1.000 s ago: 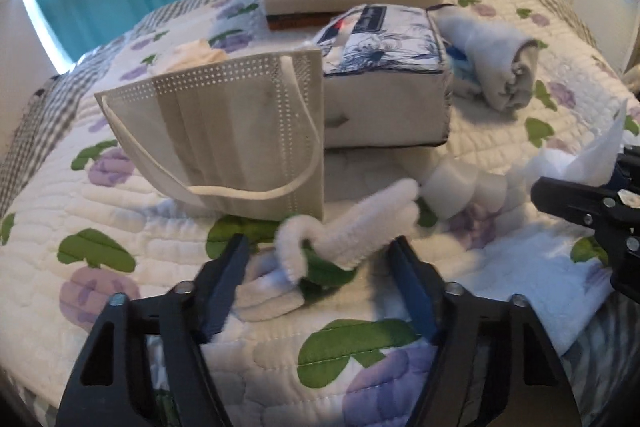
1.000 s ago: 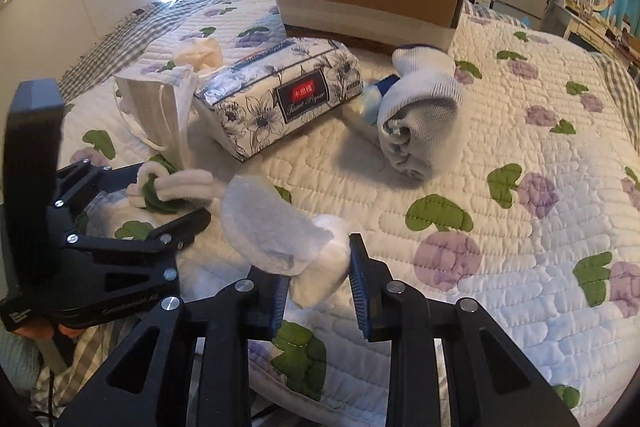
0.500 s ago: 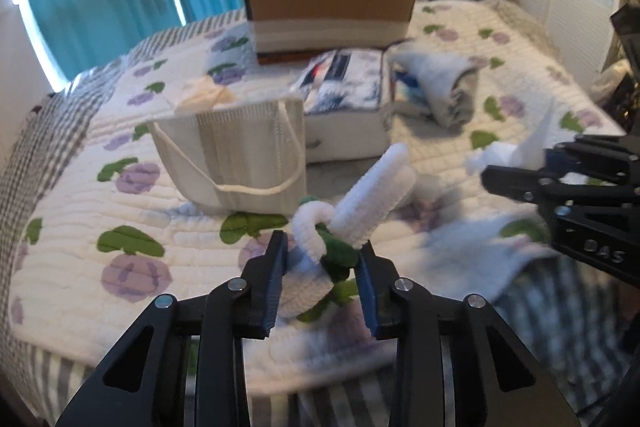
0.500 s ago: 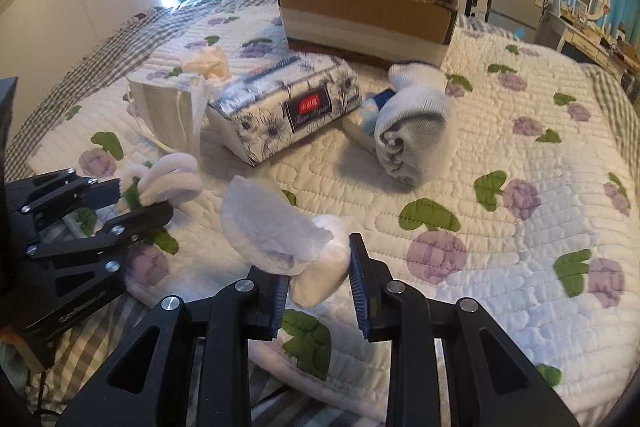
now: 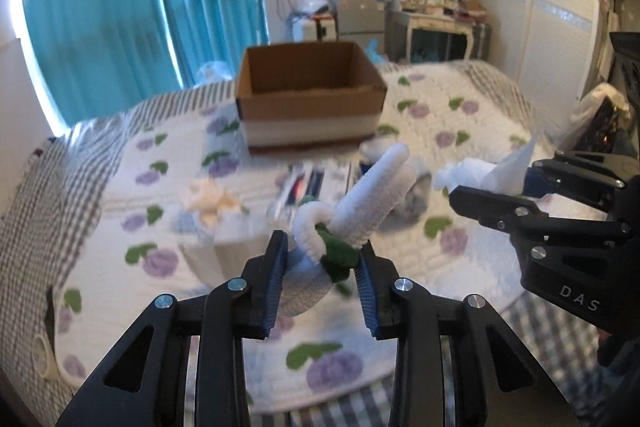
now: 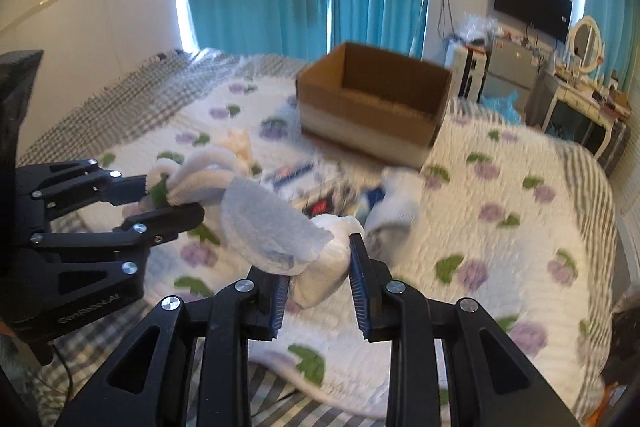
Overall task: Organize soft objects
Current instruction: 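Carry both items over the cardboard box and open both grippers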
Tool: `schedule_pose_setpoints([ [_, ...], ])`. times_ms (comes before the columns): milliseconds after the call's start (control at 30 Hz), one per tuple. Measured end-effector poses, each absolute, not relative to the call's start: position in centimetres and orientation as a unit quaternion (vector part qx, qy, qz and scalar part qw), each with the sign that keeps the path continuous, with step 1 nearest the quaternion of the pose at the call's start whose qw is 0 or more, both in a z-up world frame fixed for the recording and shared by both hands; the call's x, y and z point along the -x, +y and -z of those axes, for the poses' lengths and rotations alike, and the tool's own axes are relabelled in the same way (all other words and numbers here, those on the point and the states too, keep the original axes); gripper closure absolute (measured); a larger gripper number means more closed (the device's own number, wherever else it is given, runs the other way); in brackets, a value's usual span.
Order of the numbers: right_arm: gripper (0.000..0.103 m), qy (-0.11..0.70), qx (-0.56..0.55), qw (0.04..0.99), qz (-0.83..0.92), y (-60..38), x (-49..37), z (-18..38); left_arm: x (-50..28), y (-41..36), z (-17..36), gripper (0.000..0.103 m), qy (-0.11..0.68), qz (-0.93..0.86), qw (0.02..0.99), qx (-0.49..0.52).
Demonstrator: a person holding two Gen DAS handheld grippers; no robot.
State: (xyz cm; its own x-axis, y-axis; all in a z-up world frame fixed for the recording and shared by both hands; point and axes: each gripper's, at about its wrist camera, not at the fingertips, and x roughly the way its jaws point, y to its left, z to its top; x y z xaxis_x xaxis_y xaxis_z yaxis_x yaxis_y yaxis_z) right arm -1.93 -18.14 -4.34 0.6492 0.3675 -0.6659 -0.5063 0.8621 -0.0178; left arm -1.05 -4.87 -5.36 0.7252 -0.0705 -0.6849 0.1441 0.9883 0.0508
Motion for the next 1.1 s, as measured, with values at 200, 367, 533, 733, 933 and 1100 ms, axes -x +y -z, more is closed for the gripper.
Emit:
schedule_pose_setpoints([
  [200, 0.076, 0.306, 0.102, 0.915, -0.242, -18.4, -1.2, 0.3, -2.8, -4.9, 1.9, 0.071, 0.333, 0.065, 0.940, -0.043],
  [367, 0.076, 0.280, 0.091, 0.924, -0.246, -18.6, -5.9, -3.1, -7.2, -4.3, -0.5, 0.070, 0.317, 0.076, 0.945, -0.030],
  [533, 0.076, 0.263, 0.088, 0.929, -0.245, -17.9, -11.8, -5.0, -12.4, -4.1, -1.3, 0.070, 0.307, 0.068, 0.948, -0.038],
  [733, 0.076, 0.285, 0.069, 0.923, -0.249, -16.7, -19.6, -4.2, -18.8, -3.3, -0.1, 0.070, 0.319, 0.049, 0.945, -0.048],
  [933, 0.076, 0.317, 0.060, 0.916, -0.238, -15.8, -26.1, -0.6, -24.5, -3.0, 2.6, 0.070, 0.339, 0.063, 0.938, -0.040],
  [1100, 0.074, 0.347, 0.051, 0.908, -0.228, -16.0, -30.0, 3.6, -27.2, -3.8, 5.8, 0.065, 0.355, 0.065, 0.930, -0.071],
])
